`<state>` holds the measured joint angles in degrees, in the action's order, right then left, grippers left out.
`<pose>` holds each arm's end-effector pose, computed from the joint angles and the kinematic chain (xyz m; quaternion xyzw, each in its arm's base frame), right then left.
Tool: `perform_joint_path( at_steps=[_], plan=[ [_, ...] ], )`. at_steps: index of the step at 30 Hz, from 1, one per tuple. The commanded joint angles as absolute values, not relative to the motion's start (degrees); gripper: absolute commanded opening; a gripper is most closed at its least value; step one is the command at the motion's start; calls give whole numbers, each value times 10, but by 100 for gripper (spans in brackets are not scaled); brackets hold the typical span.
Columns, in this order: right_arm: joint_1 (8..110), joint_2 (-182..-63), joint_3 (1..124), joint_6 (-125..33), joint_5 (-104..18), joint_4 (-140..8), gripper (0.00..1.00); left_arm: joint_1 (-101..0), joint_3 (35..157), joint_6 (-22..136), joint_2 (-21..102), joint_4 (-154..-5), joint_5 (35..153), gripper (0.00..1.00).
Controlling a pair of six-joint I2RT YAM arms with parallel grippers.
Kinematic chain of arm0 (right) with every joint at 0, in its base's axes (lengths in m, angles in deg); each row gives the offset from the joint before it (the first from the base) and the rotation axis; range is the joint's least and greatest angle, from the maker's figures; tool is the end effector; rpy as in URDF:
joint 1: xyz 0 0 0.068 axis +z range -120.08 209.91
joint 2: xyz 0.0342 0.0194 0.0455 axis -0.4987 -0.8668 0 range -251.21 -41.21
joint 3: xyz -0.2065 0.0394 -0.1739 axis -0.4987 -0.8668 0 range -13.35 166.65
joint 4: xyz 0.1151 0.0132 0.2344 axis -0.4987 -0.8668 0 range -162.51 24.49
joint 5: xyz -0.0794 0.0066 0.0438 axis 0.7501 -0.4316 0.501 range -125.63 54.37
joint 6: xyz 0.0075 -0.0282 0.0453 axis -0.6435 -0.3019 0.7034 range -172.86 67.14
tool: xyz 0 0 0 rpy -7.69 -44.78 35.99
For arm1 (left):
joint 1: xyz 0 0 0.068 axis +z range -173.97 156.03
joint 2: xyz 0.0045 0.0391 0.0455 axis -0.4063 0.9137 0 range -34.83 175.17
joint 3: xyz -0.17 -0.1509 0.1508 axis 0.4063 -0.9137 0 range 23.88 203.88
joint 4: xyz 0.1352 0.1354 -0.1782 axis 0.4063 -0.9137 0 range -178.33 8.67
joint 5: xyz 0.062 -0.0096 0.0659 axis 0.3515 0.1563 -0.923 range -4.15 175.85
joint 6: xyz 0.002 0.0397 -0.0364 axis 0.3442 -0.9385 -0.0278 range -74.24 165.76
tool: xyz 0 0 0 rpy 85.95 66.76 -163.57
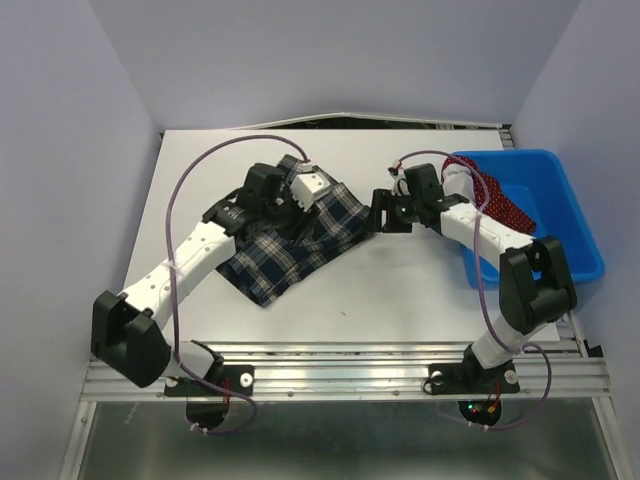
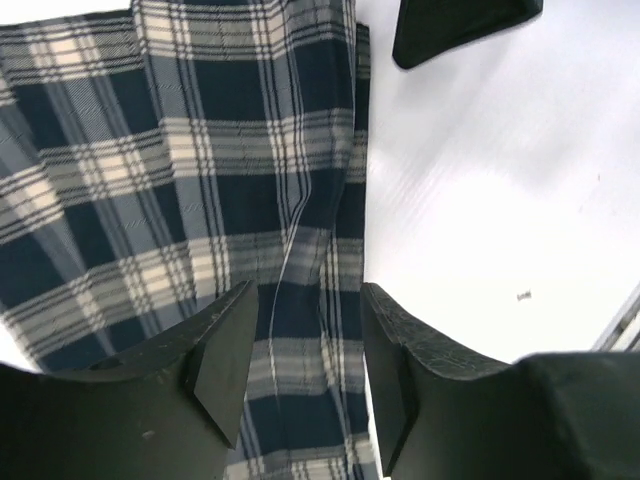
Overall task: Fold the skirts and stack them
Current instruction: Fold the skirt
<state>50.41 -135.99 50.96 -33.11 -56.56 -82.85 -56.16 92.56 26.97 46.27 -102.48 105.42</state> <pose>0.3286 0.1364 0.2246 -0.0713 0.9171 0.2808 0.2740 0.2653 -0.1812 0.3208 0.4462 0.7493 -0.2030 0.4453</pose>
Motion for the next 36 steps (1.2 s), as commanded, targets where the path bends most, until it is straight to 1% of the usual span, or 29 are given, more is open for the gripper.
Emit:
perform_joint_path(
  at_steps=[1, 2, 3, 5, 6, 8, 11, 12, 15, 16, 18, 21, 25, 26, 28, 29, 30, 31, 33, 34, 35, 36],
  plan=[
    [523, -1336, 538, -344, -626, -839, 71, -527, 839, 219, 423, -1110, 1033, 56],
    [539, -1338, 549, -342, -628, -819, 71, -509, 825, 210, 419, -1122, 1026, 57],
    [549, -1347, 560, -344, -624, -807, 71, -495, 807, 183, 423, -1128, 1030, 52],
    [579, -1365, 588, -347, -615, -806, 71, -471, 826, 168, 444, -1161, 1038, 52],
    [589, -1375, 619, -347, -609, -806, 71, -456, 834, 158, 455, -1189, 1052, 54],
    [608, -1409, 646, -346, -597, -802, 71, -459, 832, 132, 488, -1219, 1047, 53],
    [614, -1460, 686, -327, -580, -792, 70, -470, 800, 110, 506, -1217, 1034, 51],
    [619, -1474, 693, -322, -580, -788, 70, -477, 792, 105, 510, -1214, 1029, 49],
    [619, -1545, 722, -321, -565, -807, 66, -509, 762, 93, 545, -1204, 1011, 35],
    [619, -1563, 729, -326, -560, -816, 66, -517, 755, 88, 569, -1204, 1011, 28],
    [619, -1619, 758, -331, -546, -845, 64, -536, 754, 90, 592, -1190, 1011, 22],
    [619, -1678, 801, -357, -516, -865, 62, -545, 777, 103, 640, -1173, 1039, 18],
    [612, -1731, 865, -419, -457, -865, 59, -553, 837, 144, 688, -1133, 1069, 18],
    [603, -1740, 879, -431, -447, -865, 57, -555, 847, 167, 691, -1115, 1078, 19],
    [595, -1755, 920, -474, -433, -868, 56, -565, 880, 195, 700, -1103, 1104, 26],
    [589, -1755, 931, -493, -430, -868, 56, -570, 888, 199, 698, -1102, 1112, 37],
    [589, -1753, 941, -511, -431, -867, 56, -570, 898, 205, 692, -1099, 1118, 37],
    [589, -1740, 954, -549, -441, -869, 58, -575, 911, 211, 669, -1094, 1121, 47],
    [589, -1718, 957, -571, -470, -869, 60, -575, 924, 215, 633, -1092, 1133, 53],
    [589, -1706, 961, -579, -510, -876, 62, -575, 933, 215, 587, -1091, 1132, 58],
    [589, -1693, 967, -580, -534, -883, 64, -574, 934, 215, 562, -1089, 1123, 60],
    [589, -1669, 972, -574, -561, -891, 66, -571, 932, 206, 535, -1090, 1118, 67]
  ],
)
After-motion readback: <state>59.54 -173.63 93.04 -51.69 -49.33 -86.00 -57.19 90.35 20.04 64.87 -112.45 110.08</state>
